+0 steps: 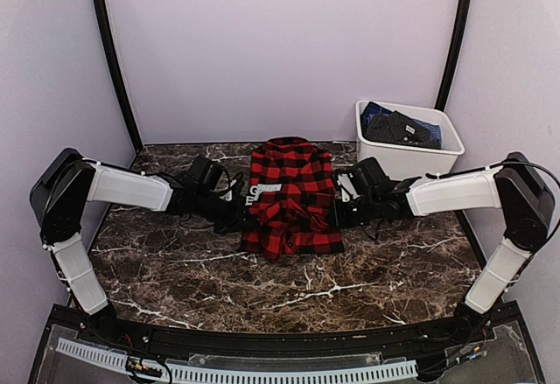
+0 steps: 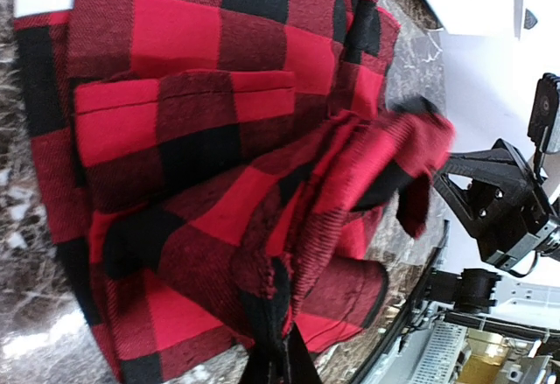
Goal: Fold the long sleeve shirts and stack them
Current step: Smooth out the 2/3-rectangle-folded shirt at the center of the board.
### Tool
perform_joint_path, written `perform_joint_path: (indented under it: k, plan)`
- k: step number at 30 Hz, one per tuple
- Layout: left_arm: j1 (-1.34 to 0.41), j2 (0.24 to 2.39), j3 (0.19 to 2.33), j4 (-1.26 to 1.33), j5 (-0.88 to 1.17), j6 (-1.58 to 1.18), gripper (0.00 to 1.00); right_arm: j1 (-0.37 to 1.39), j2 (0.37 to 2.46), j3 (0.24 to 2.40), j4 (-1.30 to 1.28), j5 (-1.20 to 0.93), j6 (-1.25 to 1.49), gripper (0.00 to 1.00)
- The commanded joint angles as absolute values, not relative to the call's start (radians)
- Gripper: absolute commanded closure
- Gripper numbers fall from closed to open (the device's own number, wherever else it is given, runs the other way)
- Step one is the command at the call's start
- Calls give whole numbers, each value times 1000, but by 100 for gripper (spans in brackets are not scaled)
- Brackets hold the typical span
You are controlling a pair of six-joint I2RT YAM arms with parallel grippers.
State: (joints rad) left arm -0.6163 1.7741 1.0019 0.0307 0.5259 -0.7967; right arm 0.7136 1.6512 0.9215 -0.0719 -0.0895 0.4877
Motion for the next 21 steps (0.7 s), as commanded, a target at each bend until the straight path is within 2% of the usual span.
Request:
perform_joint_path:
  k: [1, 6, 17, 21]
  plan:
    - [-586, 1815, 1035, 161, 612, -917, 100, 718, 1699, 1014, -95, -14, 497, 100]
    - [-555, 1886, 1073, 287, 642, -1066, 100, 692, 1766, 1115, -145, 69, 516, 100]
    - [-520, 1960, 1120, 454, 604, -1243, 100, 599, 1871, 1235, -154, 38, 540, 100]
    - [-520, 1969, 1134, 451, 589, -1266, 100, 591, 1864, 1279, -182, 41, 515, 83]
